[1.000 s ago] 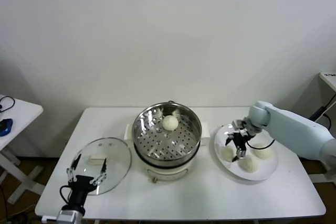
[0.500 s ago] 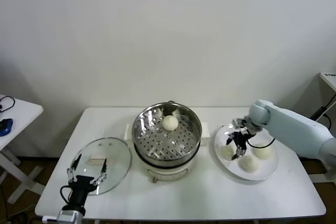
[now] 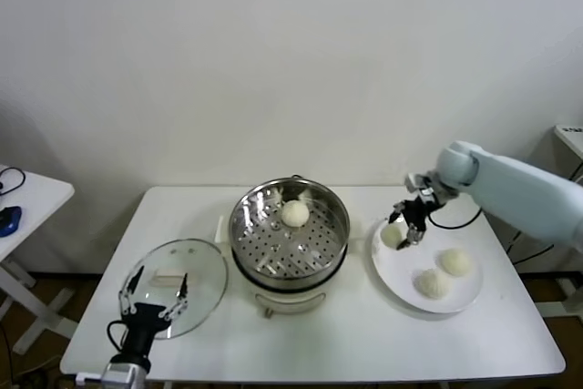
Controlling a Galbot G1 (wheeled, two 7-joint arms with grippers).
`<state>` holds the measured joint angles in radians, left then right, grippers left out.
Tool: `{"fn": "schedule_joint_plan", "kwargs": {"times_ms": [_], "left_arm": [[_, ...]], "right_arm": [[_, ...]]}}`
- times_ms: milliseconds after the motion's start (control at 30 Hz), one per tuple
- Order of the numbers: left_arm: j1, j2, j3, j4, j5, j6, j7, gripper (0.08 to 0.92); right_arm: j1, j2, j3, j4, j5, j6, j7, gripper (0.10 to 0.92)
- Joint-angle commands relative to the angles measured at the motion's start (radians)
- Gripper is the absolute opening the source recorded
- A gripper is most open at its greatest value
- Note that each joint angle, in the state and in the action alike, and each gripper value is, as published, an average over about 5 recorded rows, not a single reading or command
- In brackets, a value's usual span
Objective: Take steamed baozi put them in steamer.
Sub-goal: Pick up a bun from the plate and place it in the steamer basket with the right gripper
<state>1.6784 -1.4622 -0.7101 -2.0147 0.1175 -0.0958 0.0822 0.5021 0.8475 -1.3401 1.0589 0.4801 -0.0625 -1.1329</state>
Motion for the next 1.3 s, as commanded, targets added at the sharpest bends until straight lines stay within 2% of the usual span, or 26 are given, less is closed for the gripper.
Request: {"fn": "schedule_joint_plan", "kwargs": {"times_ms": [33,300,667,1300], "left_arm": [[0.000,0.001,0.003,-0.002,0.003,0.000,0.002,0.823],[0.003,-0.018,0.018,-0.002,0.021,-0.009,0.007,0.823],[-0.007,-0.031,0.020,-0.021,0.023,-0.003,0.006,0.823],[-0.012,-0.029,0.010,-0.020,0.018,0.001,0.005,0.823]], "right_arm": [[0.379,0.098,-0.245,0.034,0.338,-0.009,-0.010,0.712],[0.356,0.271,-0.177,0.056,0.400,-0.063,0.012,0.713],[0.169,0.501,-0.093,0.027,0.371,-0.127,0.063,0.712],[0.014,0.566,-0.096,-0.070,0.234,-0.114,0.065,0.711]]}}
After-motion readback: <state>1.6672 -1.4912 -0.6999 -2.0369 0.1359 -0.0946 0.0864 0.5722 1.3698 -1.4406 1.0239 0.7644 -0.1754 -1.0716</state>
